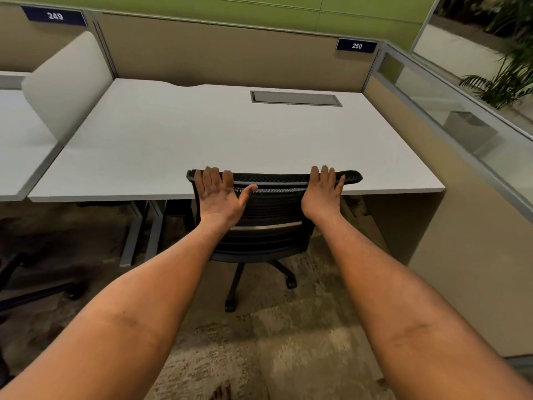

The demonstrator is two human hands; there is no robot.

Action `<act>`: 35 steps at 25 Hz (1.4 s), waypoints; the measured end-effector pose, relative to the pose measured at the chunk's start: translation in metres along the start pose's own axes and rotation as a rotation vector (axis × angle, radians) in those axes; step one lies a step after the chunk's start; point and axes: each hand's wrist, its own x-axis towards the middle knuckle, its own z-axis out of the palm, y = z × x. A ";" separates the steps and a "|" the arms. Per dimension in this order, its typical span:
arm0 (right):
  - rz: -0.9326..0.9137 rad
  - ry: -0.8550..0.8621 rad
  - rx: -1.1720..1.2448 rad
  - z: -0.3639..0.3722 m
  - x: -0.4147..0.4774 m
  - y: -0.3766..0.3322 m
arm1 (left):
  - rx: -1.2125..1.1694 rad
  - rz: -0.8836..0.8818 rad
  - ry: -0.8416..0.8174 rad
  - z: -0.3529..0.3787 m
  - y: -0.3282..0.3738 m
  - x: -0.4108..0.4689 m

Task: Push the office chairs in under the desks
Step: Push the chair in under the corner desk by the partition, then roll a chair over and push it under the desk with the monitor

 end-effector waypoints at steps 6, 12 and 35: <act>0.020 0.079 0.001 0.019 -0.076 -0.023 | -0.098 0.028 -0.080 -0.016 -0.015 -0.045; -0.029 -0.037 0.128 0.022 -0.159 -0.022 | -0.185 0.001 -0.106 -0.042 -0.019 -0.154; -0.674 -0.310 0.149 0.042 -0.542 -0.181 | -0.128 -0.674 -0.116 -0.198 -0.202 -0.584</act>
